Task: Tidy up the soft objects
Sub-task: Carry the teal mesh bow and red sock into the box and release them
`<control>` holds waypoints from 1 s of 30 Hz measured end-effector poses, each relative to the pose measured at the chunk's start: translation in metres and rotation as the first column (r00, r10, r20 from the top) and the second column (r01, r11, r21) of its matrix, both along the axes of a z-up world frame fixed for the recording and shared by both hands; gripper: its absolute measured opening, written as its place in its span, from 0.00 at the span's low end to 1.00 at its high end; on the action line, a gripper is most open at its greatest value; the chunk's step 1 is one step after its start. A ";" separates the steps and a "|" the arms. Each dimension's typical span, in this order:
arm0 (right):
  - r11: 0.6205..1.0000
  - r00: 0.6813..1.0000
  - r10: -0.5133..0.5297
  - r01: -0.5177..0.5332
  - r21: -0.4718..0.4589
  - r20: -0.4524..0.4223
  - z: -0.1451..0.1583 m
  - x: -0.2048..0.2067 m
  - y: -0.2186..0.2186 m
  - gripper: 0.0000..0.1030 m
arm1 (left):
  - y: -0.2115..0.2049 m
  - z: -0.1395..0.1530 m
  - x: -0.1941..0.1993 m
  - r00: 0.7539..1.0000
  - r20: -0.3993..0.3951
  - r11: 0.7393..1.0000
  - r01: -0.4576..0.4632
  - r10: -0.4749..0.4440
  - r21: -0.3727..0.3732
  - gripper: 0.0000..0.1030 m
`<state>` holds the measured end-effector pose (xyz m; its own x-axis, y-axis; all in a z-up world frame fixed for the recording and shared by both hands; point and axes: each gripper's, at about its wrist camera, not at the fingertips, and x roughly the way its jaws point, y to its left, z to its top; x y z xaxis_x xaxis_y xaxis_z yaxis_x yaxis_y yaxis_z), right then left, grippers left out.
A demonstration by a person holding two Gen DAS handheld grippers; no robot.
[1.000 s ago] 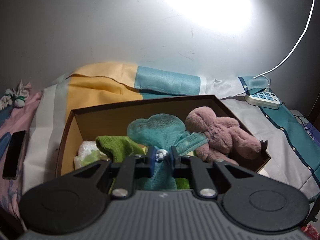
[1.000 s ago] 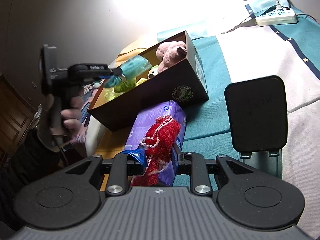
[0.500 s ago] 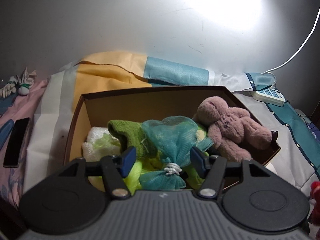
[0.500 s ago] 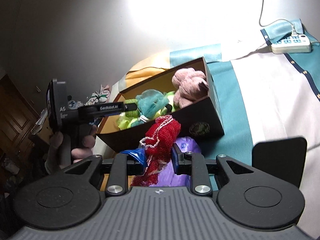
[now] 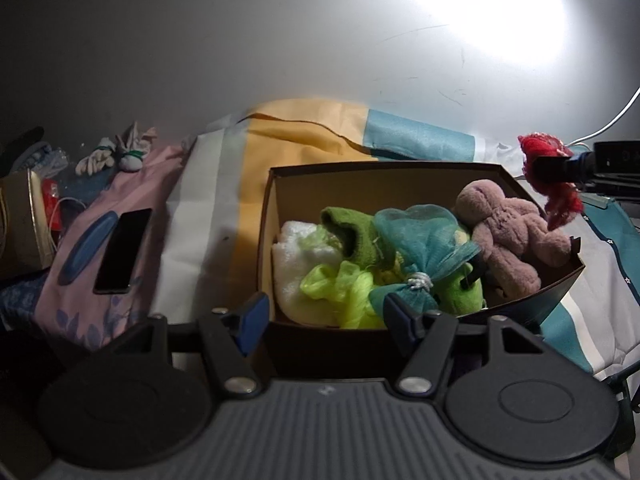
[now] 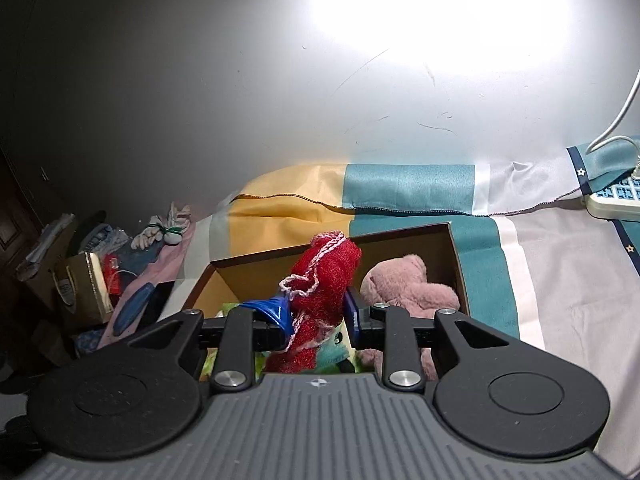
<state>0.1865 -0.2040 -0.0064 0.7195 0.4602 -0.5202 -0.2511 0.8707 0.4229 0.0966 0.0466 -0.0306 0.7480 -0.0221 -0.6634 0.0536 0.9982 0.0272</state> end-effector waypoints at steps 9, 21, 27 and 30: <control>0.991 1.000 0.011 -0.014 -0.131 -0.019 -0.034 0.034 0.033 0.15 | 0.022 -0.002 -0.011 0.998 -0.016 0.998 -0.061 0.061 0.006 0.65; 0.998 1.000 -0.019 0.019 -0.064 0.002 -0.019 0.022 0.019 0.23 | 0.015 -0.005 -0.007 0.998 -0.041 0.999 -0.048 0.048 0.009 0.65; 0.995 0.998 -0.047 0.049 -0.081 0.032 0.006 -0.014 0.015 0.23 | 0.006 0.001 -0.007 0.998 -0.036 0.998 -0.051 0.052 0.034 0.65; 0.992 0.996 -0.088 0.090 -0.089 0.026 0.015 -0.032 0.014 0.24 | 0.000 0.004 -0.010 0.998 -0.026 0.997 -0.055 0.056 0.054 0.65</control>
<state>0.1544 -0.1900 0.0083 0.7671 0.3458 -0.5403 -0.1792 0.9243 0.3370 0.0871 0.0465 -0.0262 0.7286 0.0551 -0.6828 -0.0004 0.9968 0.0801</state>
